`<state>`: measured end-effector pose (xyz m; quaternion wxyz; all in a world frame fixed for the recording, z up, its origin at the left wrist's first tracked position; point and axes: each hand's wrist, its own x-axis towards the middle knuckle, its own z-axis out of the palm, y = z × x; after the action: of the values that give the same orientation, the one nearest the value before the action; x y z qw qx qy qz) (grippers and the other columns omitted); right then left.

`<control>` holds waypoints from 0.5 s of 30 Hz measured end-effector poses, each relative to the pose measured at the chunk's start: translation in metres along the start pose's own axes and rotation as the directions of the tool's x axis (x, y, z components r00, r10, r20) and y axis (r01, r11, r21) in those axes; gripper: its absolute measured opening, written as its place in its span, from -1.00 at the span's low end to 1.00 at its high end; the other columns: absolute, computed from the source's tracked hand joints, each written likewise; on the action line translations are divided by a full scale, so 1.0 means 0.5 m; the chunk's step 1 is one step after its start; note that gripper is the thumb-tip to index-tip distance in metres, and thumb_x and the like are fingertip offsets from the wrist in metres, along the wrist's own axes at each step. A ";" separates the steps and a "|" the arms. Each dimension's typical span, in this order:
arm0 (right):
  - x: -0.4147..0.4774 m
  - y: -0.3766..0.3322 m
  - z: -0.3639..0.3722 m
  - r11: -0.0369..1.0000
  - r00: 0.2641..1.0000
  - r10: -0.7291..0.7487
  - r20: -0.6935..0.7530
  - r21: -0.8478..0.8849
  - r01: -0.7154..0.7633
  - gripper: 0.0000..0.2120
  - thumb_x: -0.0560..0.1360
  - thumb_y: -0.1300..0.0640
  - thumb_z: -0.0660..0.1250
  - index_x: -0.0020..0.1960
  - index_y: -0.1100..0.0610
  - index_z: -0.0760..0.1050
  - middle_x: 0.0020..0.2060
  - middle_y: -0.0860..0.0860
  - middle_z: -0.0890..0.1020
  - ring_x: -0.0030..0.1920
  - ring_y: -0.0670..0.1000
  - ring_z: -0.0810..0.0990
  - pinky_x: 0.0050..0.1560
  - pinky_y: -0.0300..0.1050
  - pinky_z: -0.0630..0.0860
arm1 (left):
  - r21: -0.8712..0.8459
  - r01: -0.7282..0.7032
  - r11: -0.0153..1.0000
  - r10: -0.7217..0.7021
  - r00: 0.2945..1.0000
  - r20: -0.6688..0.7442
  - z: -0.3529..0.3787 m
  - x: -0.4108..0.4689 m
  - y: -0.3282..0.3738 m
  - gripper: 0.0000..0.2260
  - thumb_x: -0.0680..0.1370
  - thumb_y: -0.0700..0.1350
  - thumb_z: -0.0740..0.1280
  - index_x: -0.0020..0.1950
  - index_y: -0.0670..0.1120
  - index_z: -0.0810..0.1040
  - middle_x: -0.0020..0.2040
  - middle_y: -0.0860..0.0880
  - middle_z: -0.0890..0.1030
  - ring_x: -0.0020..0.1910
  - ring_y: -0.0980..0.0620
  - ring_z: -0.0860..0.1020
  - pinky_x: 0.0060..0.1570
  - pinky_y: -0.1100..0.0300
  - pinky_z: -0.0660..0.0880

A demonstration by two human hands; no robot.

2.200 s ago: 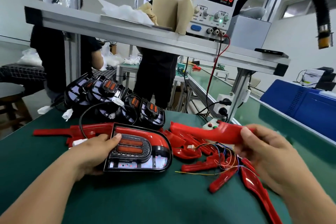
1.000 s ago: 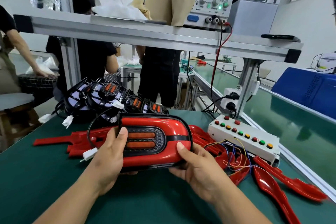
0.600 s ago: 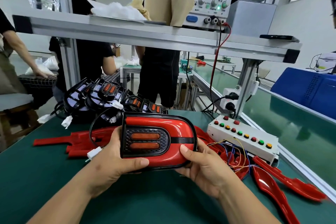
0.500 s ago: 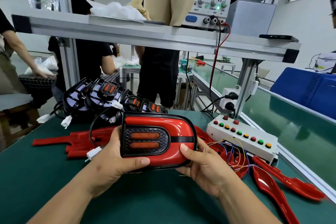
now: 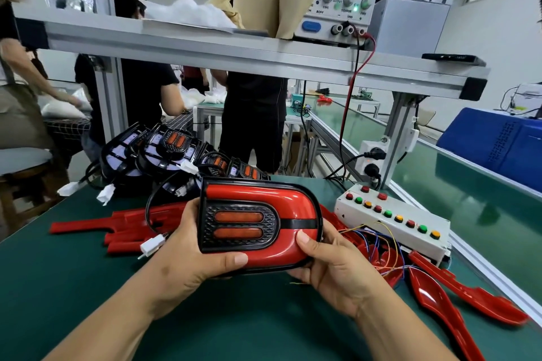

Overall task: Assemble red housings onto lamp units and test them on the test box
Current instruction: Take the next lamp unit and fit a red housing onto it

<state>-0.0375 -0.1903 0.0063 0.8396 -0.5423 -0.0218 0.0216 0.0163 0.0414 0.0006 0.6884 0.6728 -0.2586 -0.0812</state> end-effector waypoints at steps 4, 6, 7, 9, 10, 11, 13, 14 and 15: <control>0.001 -0.001 0.005 0.999 0.999 -0.025 -0.037 -0.034 0.024 -0.54 0.33 0.25 0.45 0.23 0.17 0.50 0.00 0.22 0.68 -0.11 0.16 0.71 -0.24 -0.01 0.63 | -0.073 0.044 0.996 -0.046 0.999 -0.024 0.001 0.006 -0.001 -0.22 0.17 0.03 0.65 0.28 0.26 0.34 0.19 0.06 0.64 0.13 0.05 0.63 -0.11 0.17 0.62; 0.001 -0.001 0.007 0.999 0.998 -0.026 -0.055 -0.045 0.024 -0.53 0.33 0.24 0.45 0.22 0.17 0.50 -0.01 0.21 0.69 -0.11 0.17 0.71 -0.25 -0.01 0.63 | -0.096 0.071 0.993 -0.074 0.997 -0.027 0.003 0.009 -0.004 -0.28 0.19 0.00 0.64 0.22 0.30 0.37 0.15 0.06 0.65 0.07 0.05 0.65 -0.18 0.16 0.61; 0.001 0.000 0.007 0.999 0.998 -0.021 -0.067 -0.044 0.018 -0.53 0.33 0.25 0.45 0.22 0.17 0.50 -0.01 0.22 0.69 -0.10 0.18 0.70 -0.25 0.00 0.63 | -0.101 0.083 0.991 -0.086 0.996 -0.031 0.004 0.010 -0.005 -0.31 0.20 -0.02 0.63 0.19 0.32 0.38 0.13 0.07 0.65 0.04 0.05 0.66 -0.20 0.17 0.60; 0.000 0.001 0.006 0.999 0.997 -0.017 -0.079 -0.039 0.014 -0.53 0.33 0.26 0.45 0.23 0.17 0.49 0.02 0.23 0.68 -0.07 0.20 0.70 -0.23 0.04 0.64 | -0.103 0.101 0.990 -0.104 0.994 -0.023 0.005 0.011 -0.007 -0.32 0.21 -0.03 0.62 0.20 0.32 0.38 0.11 0.07 0.66 0.03 0.05 0.66 -0.20 0.18 0.59; 0.000 0.002 0.006 0.999 0.997 -0.018 -0.078 -0.038 0.015 -0.52 0.33 0.27 0.45 0.24 0.16 0.49 0.03 0.23 0.68 -0.06 0.21 0.70 -0.22 0.05 0.64 | -0.102 0.110 0.989 -0.112 0.994 -0.010 0.005 0.010 -0.008 -0.30 0.22 -0.03 0.61 0.23 0.31 0.36 0.12 0.07 0.66 0.05 0.05 0.66 -0.18 0.18 0.59; -0.001 0.001 0.007 0.999 0.997 -0.020 -0.078 -0.036 0.017 -0.52 0.33 0.27 0.45 0.24 0.16 0.48 0.02 0.23 0.68 -0.05 0.21 0.70 -0.22 0.04 0.64 | -0.107 0.125 0.986 -0.125 0.992 0.006 0.002 0.008 -0.006 -0.29 0.23 -0.03 0.61 0.26 0.30 0.35 0.14 0.07 0.66 0.07 0.04 0.66 -0.16 0.18 0.60; -0.001 0.003 0.010 1.000 0.996 -0.019 -0.085 -0.016 0.018 -0.51 0.33 0.26 0.46 0.24 0.17 0.47 0.01 0.22 0.69 -0.04 0.21 0.70 -0.22 0.02 0.64 | -0.168 0.164 0.972 -0.160 0.986 0.039 -0.009 0.005 -0.002 -0.37 0.33 -0.03 0.60 0.29 0.27 0.39 0.18 0.04 0.65 0.11 0.01 0.65 -0.13 0.17 0.61; 0.000 0.003 0.011 1.000 0.995 -0.020 -0.093 -0.001 0.020 -0.52 0.33 0.26 0.45 0.24 0.17 0.47 0.01 0.22 0.69 -0.04 0.21 0.70 -0.22 0.02 0.64 | -0.209 0.177 0.962 -0.169 0.984 0.053 -0.018 0.004 -0.001 -0.44 0.39 -0.06 0.55 0.31 0.22 0.43 0.19 0.02 0.65 0.13 -0.01 0.64 -0.10 0.15 0.62; 0.000 0.003 0.012 1.000 0.994 -0.025 -0.105 0.012 0.026 -0.52 0.33 0.24 0.45 0.24 0.17 0.46 0.01 0.21 0.69 -0.04 0.20 0.70 -0.22 0.02 0.64 | -0.238 0.185 0.953 -0.175 0.982 0.065 -0.027 0.003 0.000 -0.50 0.42 -0.08 0.48 0.32 0.16 0.47 0.21 -0.01 0.64 0.15 -0.03 0.63 -0.07 0.15 0.62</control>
<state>-0.0377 -0.1843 0.0076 0.8435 -0.5366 0.0156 -0.0175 0.0240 0.0528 0.0017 0.7495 0.6023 -0.1993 -0.1893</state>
